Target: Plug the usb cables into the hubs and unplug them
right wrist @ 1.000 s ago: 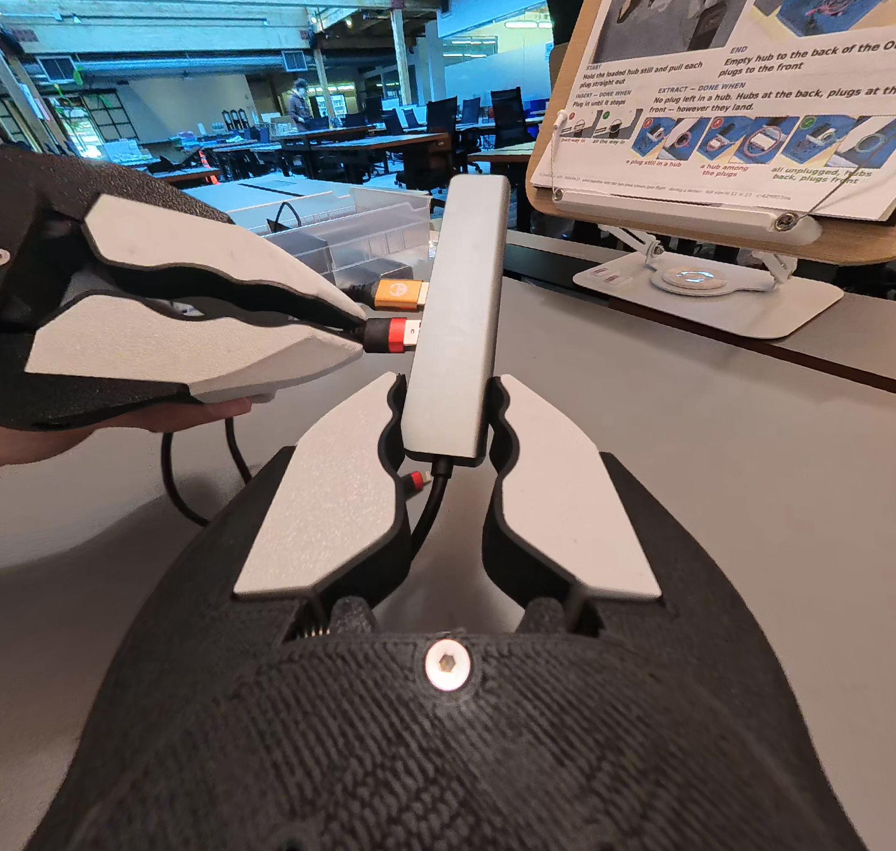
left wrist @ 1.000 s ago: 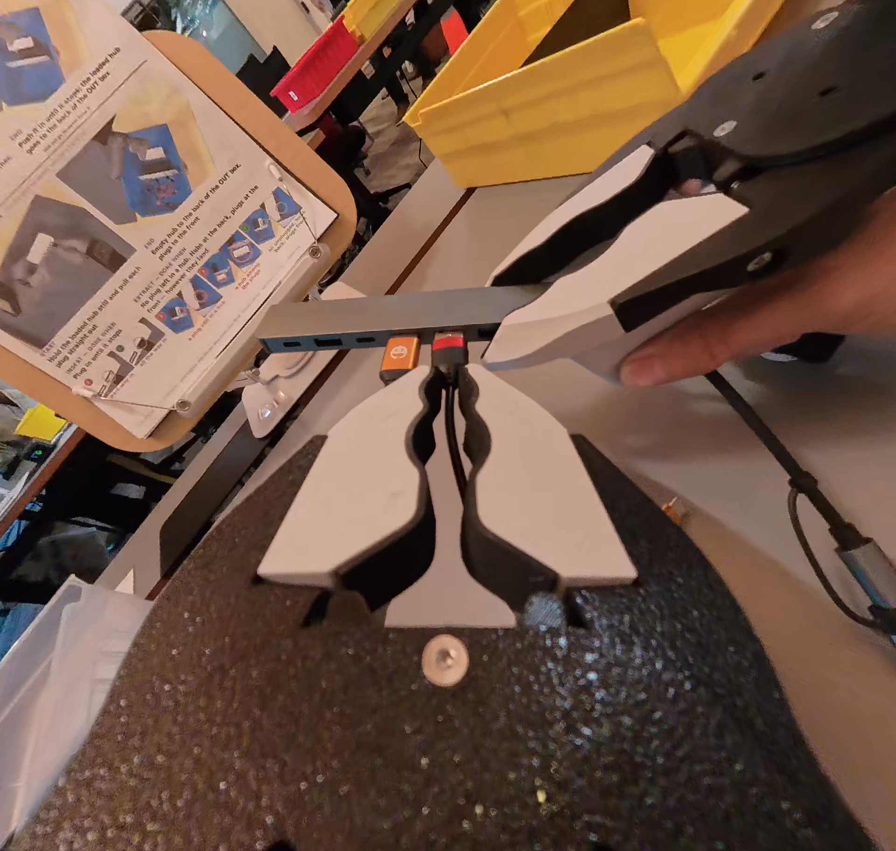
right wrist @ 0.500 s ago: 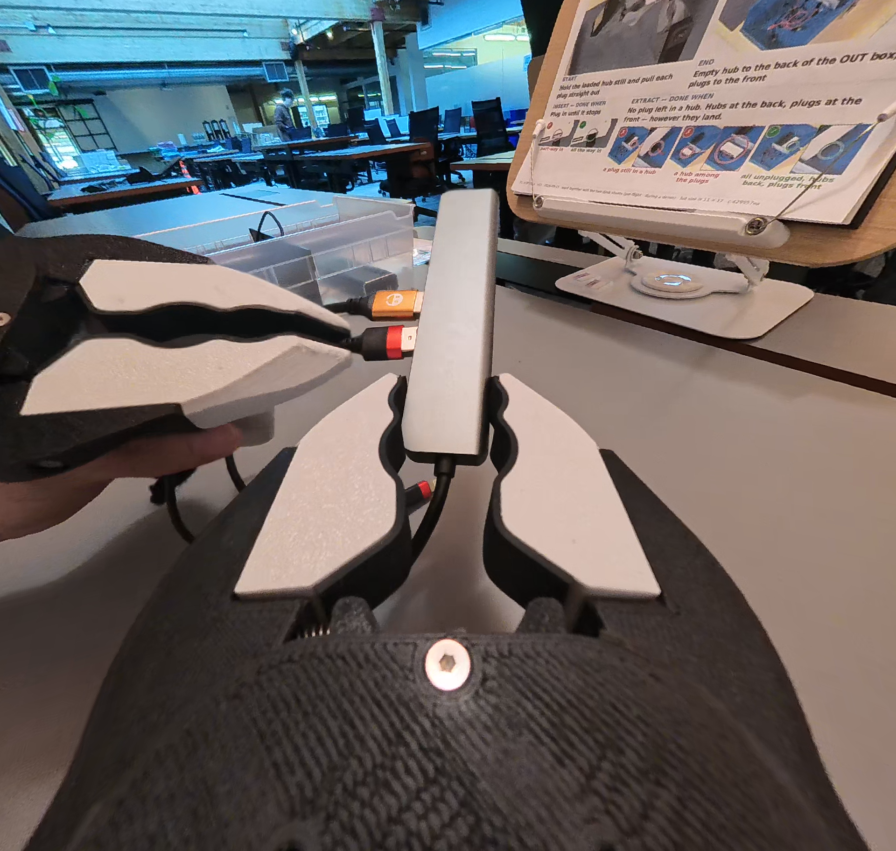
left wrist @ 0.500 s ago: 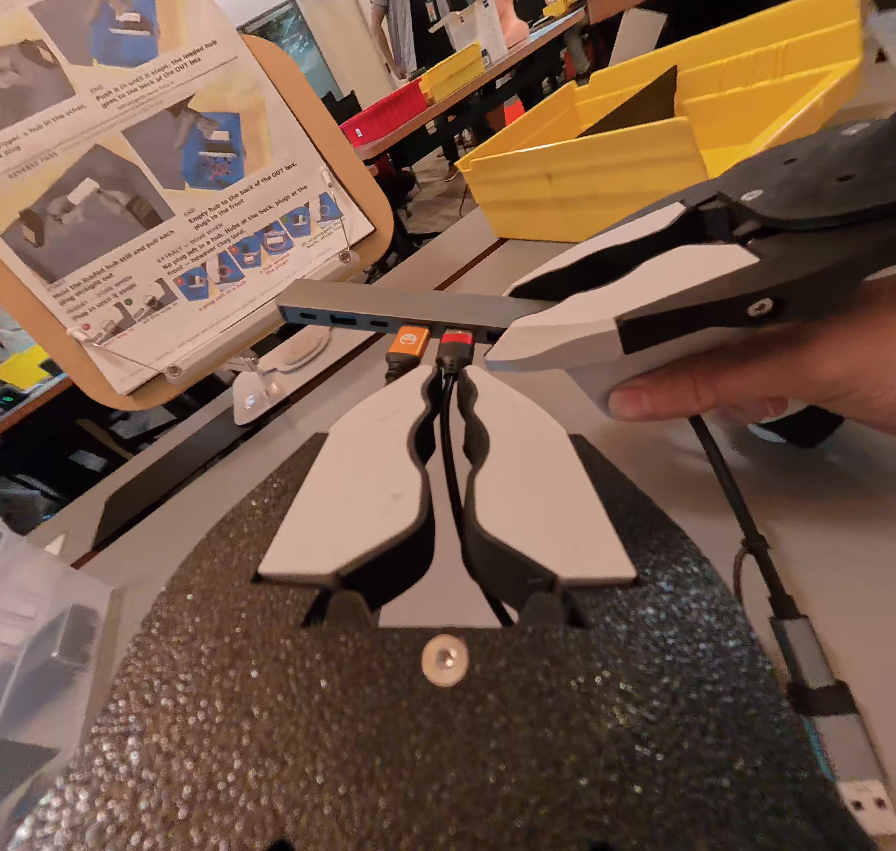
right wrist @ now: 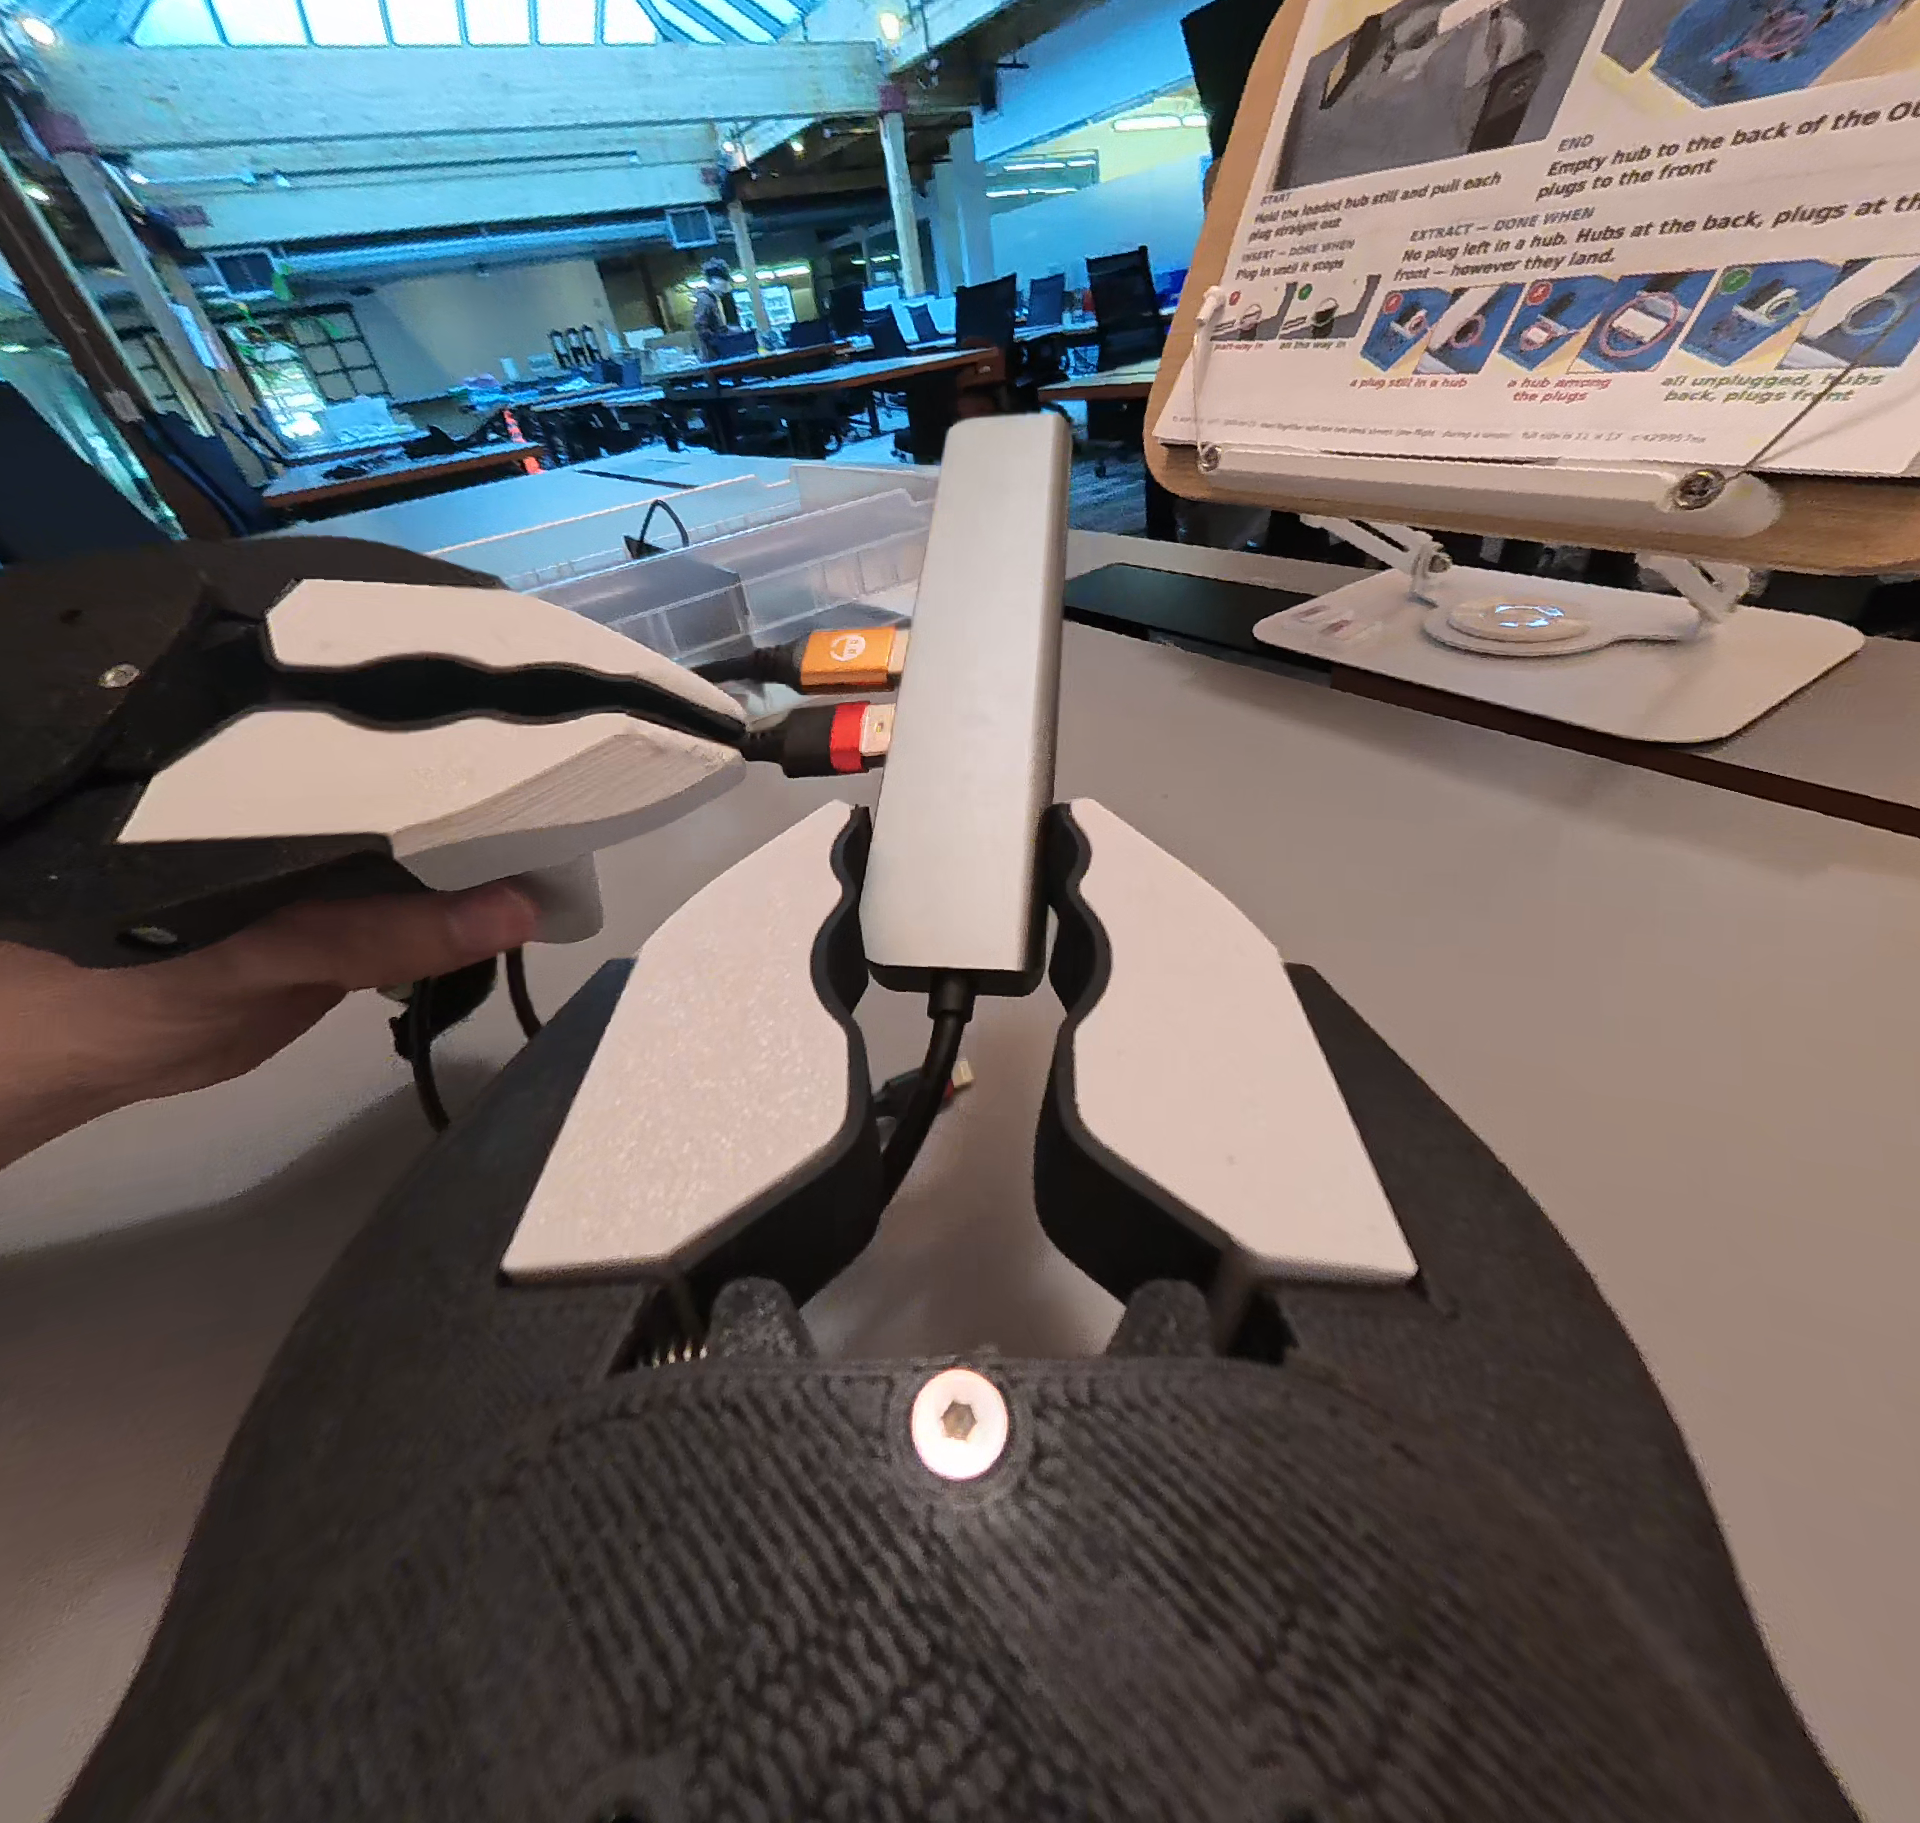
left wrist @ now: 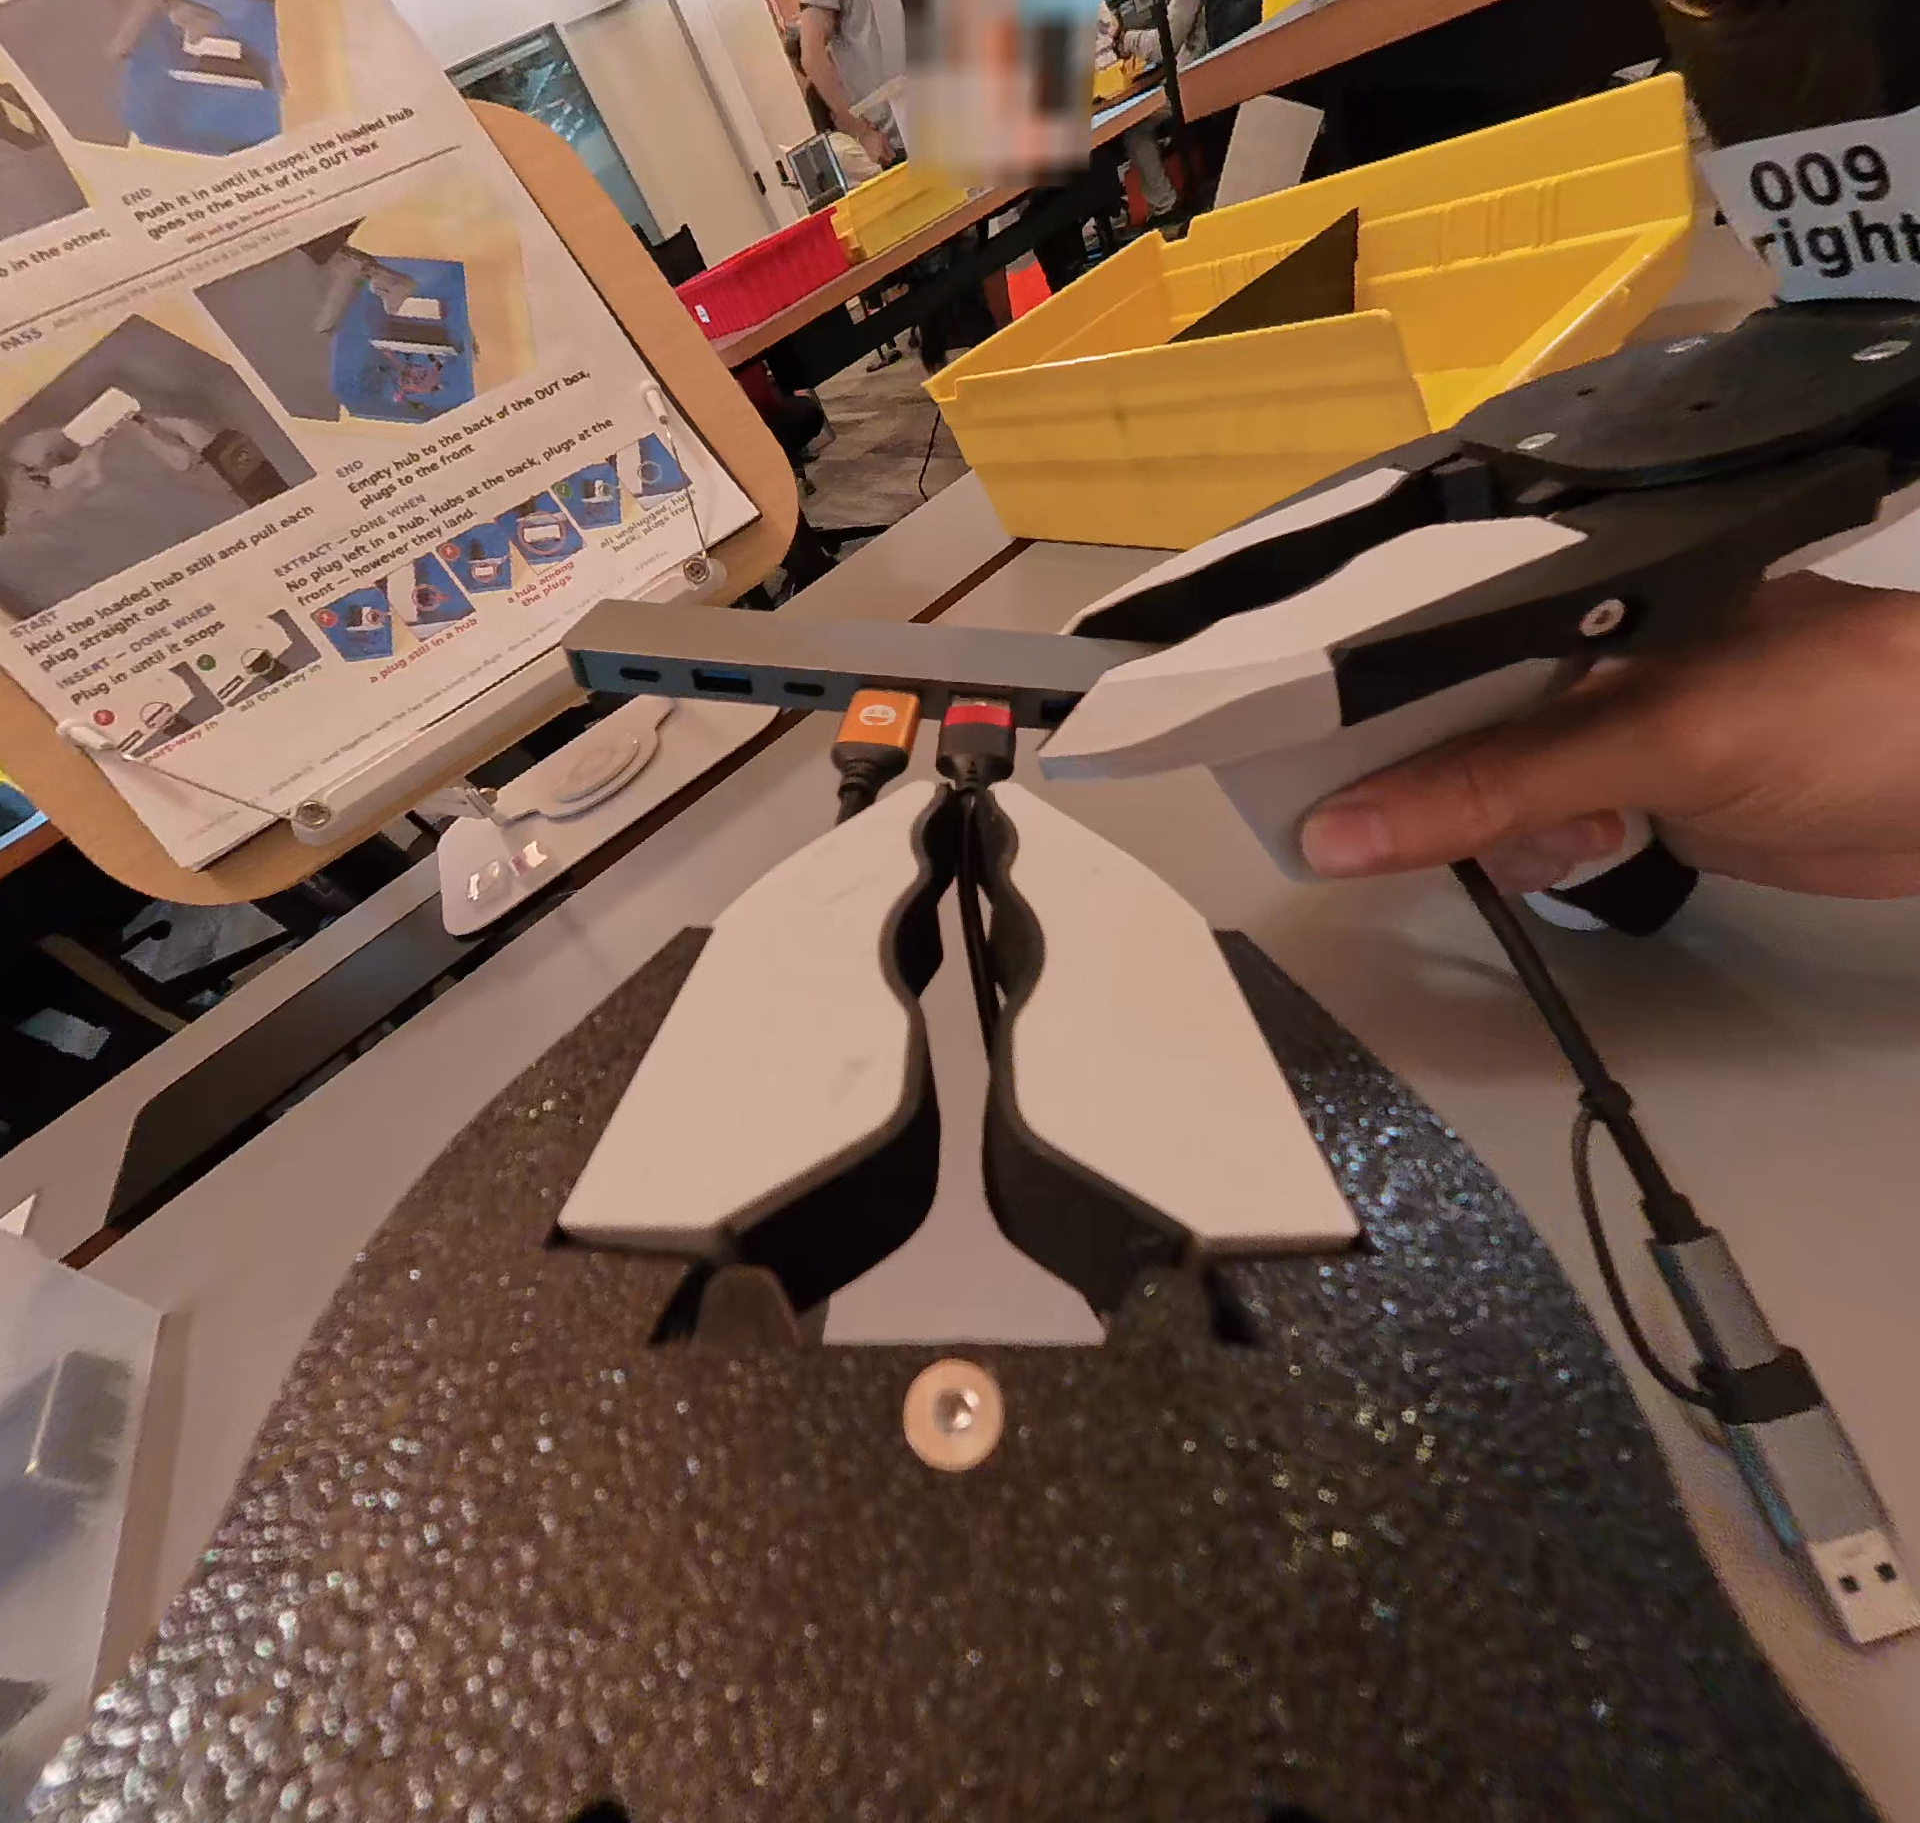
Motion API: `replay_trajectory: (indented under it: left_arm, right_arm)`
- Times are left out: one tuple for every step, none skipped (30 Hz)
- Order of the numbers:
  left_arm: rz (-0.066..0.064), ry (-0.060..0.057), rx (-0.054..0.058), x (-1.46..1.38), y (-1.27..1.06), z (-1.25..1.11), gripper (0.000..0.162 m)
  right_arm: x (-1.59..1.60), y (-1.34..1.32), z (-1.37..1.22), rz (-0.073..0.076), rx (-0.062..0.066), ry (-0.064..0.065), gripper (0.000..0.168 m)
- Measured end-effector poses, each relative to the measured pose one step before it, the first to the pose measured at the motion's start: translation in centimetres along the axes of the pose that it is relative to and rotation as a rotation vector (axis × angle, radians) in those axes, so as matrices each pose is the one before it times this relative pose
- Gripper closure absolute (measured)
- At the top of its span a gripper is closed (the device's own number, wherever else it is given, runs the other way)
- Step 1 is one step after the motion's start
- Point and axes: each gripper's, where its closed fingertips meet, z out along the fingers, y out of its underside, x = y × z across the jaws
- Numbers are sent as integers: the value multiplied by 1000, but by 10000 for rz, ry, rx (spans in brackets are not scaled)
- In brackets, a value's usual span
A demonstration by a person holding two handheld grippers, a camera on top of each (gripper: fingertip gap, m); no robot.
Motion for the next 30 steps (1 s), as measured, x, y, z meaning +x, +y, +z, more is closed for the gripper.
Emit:
replay_trajectory:
  left_arm:
    - [39,-43,-1,-178,-23,-83,160]
    - [125,-5,-34,-97,40,-66,160]
    - [162,5,-40,-36,69,-60,160]
    - [159,-53,-28,-35,42,-57,160]
    - [168,-49,-57,-19,94,-34,160]
    - [165,13,-39,25,101,-30,160]
    - [110,66,33,24,8,-49,160]
    - [62,59,54,-16,-37,-63,160]
    - [84,7,-4,-56,-29,-49,160]
    - [132,-43,-57,-74,7,-32,160]
    - [143,-27,-60,-32,20,1,160]
    - [61,34,-18,17,10,7,160]
    - [-55,75,17,35,23,18,160]
    - [-67,69,16,6,31,14,160]
    - [-41,49,73,-14,-66,-18,160]
    - [-68,43,114,-14,-184,-51,160]
    - [-47,-3,82,-66,-249,-73,160]
    - [53,-46,30,-89,-260,-54,160]
    - [122,-32,1,-11,-241,8,160]
    - [135,52,-52,73,-105,87,160]
    - [88,129,-121,71,48,159,160]
    - [75,132,-105,27,65,126,159]
    - [54,71,-23,13,-30,40,160]
    - [20,-16,32,-4,-70,14,160]
    - [-31,-52,81,7,-64,-1,160]
    - [-137,-24,106,35,-49,-31,160]
    - [-192,-59,139,4,-40,-36,160]
    - [-157,-155,179,-70,-39,-45,160]
    - [-71,-190,217,-76,-51,-67,160]
    - [-74,-81,279,61,-164,-83,160]
  right_arm:
    - [-100,-5,-7,-14,6,-70,135]
    - [-86,50,46,-60,-42,-11,135]
    - [-61,69,45,-59,-58,1,135]
    - [-71,57,48,-74,-38,14,135]
    - [-51,59,26,-101,-52,54,135]
    - [-47,79,11,-29,-64,4,135]
    - [-74,28,-11,30,-17,-72,135]
    - [-82,38,17,18,-33,-75,135]
    - [-77,77,57,-44,-70,-11,134]
    - [-55,86,70,-87,-63,43,134]
    - [-11,42,22,-54,-35,33,134]
    - [-10,-30,-21,-24,29,16,134]
    - [6,-60,-59,-48,48,46,134]
    - [-17,38,13,-38,-33,29,134]
    - [-47,39,27,-13,-31,-26,134]
    - [-120,45,58,-73,-37,-30,134]
    - [-103,124,92,-108,-100,11,134]
    - [-110,119,101,-75,-102,-21,134]
    - [-57,36,19,-29,-27,-20,134]
    - [110,-134,-118,41,112,49,134]
    - [194,-165,-155,84,141,87,134]
    - [113,-77,-59,82,63,20,134]
    - [42,6,12,47,-3,-11,134]
    - [63,-25,19,70,17,-29,134]
    - [16,-50,21,75,34,-78,134]
    - [-12,-82,-27,78,68,-93,135]
    - [20,-193,-39,2,156,-18,135]
    - [2,-200,43,-108,168,72,135]
    - [-12,-216,59,-160,184,109,135]
    - [68,-258,15,-98,222,139,136]
